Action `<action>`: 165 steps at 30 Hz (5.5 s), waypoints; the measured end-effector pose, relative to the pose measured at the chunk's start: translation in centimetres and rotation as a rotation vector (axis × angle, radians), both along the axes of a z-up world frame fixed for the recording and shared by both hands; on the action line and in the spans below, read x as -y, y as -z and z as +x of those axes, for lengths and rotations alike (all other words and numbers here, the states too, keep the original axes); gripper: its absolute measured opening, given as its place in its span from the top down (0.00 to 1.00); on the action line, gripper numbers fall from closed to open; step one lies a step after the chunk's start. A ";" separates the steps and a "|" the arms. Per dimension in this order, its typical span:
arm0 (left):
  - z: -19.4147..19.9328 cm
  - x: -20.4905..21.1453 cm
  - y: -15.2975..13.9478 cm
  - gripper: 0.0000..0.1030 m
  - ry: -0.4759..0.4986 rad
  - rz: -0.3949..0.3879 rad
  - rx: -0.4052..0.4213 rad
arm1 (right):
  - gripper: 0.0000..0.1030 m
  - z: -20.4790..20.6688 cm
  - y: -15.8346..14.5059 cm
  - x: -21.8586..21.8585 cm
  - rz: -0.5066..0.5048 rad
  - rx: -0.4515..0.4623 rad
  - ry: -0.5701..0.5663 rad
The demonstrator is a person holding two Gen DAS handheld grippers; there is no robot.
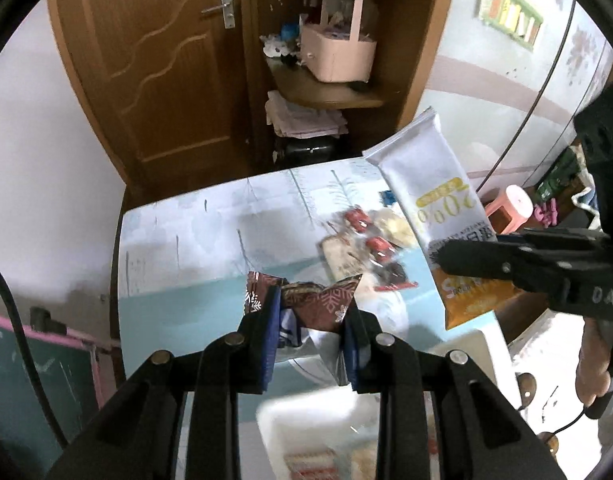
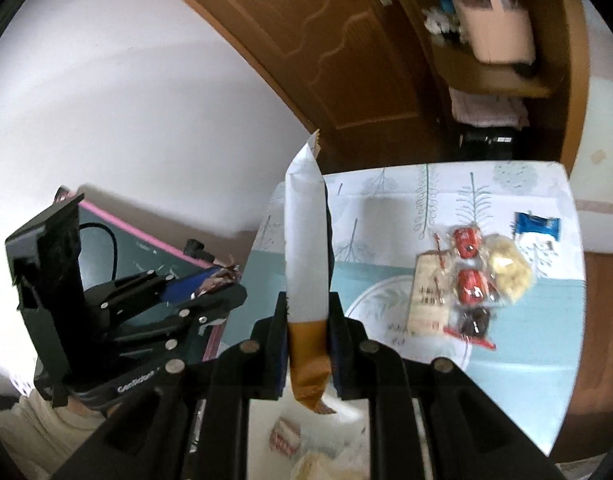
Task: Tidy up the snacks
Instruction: 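Carry both snacks over the white tray and open both tools, then move both tools from the tray to the remaining snacks on the table, then grasp the beige bread packet with the left tool while the right tool grasps the yellow bag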
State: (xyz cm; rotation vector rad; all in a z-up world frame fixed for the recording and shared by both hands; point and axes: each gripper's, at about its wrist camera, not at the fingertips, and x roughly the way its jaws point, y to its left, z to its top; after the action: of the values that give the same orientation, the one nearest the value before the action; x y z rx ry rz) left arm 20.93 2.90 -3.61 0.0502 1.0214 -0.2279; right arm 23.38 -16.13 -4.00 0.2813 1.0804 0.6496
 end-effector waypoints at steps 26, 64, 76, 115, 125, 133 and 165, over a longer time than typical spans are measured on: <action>-16.6 1.9 6.6 0.75 -0.164 -0.021 -0.090 | 0.84 -19.6 2.0 2.3 -0.112 -0.005 0.049; -17.7 4.7 7.3 0.17 -0.151 0.018 -0.121 | 0.68 -21.2 4.7 3.3 -0.188 -0.093 0.085; -17.2 6.2 6.9 0.17 -0.114 0.049 -0.111 | 0.68 -20.9 4.7 4.8 -0.180 -0.099 0.133; 11.2 7.6 10.3 0.17 -0.005 0.186 -0.055 | 0.50 4.9 7.2 8.8 -0.378 -0.024 0.314; 15.6 6.3 20.2 0.17 -0.044 0.033 -0.311 | 0.49 13.1 16.0 7.5 -0.432 -0.118 0.224; 16.0 6.3 23.7 0.17 -0.038 -0.010 -0.393 | 0.44 14.4 19.7 6.0 -0.482 -0.158 0.159; 13.1 10.3 26.5 0.49 -0.047 0.122 -0.389 | 0.66 12.2 20.1 5.7 -0.419 -0.176 0.178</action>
State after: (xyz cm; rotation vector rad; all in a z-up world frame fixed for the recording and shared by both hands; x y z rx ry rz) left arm 34.08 -7.37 -30.10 0.0945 1.4220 -0.1341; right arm 35.56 -21.83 -24.15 0.0697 1.3146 0.2319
